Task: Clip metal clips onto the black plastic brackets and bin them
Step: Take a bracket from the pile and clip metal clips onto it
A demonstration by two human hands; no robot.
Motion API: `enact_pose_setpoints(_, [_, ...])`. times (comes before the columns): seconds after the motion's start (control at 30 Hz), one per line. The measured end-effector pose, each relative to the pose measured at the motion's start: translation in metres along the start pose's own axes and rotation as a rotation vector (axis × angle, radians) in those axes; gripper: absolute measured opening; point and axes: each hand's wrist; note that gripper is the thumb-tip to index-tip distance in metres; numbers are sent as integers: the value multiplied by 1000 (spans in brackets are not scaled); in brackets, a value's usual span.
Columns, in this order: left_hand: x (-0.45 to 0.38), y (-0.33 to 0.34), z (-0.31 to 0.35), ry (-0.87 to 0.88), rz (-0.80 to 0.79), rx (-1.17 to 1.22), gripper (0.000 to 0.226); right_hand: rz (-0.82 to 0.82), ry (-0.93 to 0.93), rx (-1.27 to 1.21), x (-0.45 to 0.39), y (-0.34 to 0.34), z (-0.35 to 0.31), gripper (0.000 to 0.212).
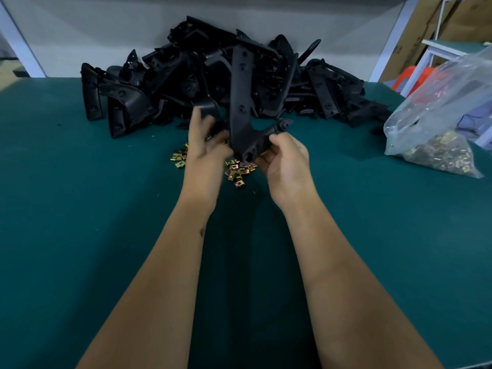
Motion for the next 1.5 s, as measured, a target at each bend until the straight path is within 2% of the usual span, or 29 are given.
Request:
enact_pose_setpoints(0.03, [-2,-1,1,-135,11,182,62,-20,10,34,0,0,1,30])
enact_pose_setpoints(0.07, [-3,-2,2,-205,-3,226,43,-45,19,89,-1,1,2,27])
enact_pose_setpoints(0.13, [-5,-2,0,-256,26,172,19,-87,16,245,0,5,6,17])
enact_pose_setpoints(0.17, [-5,-3,-2,-266,82,167,14,-89,2,320,1,6,9,15])
enact_pose_setpoints(0.23, [-9,-6,-4,-282,206,232,16,-47,-32,487,1,4,12,16])
enact_pose_setpoints(0.33, [-15,-16,-2,-296,336,431,16,-41,-91,982,4,-5,11,21])
enact_pose_setpoints(0.43, [-18,-24,-2,-298,388,556,16,-112,-86,1439,9,-6,11,11])
enact_pose_setpoints(0.53, [-19,-25,-3,-289,401,608,17,-156,-145,1639,9,-3,12,25])
enact_pose_setpoints(0.7, [-18,-22,-7,-321,358,544,15,-175,-170,1502,7,-4,13,8])
enact_pose_setpoints(0.97, [-17,-17,-10,-344,317,479,13,-178,-169,1315,1,-11,17,26])
enact_pose_setpoints(1.07, [-16,-17,-10,-342,316,477,13,-148,-202,1119,0,-10,18,33])
enact_pose_setpoints(1.23, [-14,-14,-9,-357,298,506,14,-17,-107,679,1,0,18,23])
enact_pose_setpoints(1.37, [-10,-9,-7,-365,162,620,13,26,22,223,2,4,14,17])
enact_pose_setpoints(1.5, [-8,-8,-7,-395,72,655,29,43,83,39,2,4,9,9])
Point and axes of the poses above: each hand's wrist, its own x-axis away from the middle knuckle, its own y-axis out of the palm, z = x × y, and after that the axes turned 3 degrees about y, right-handed
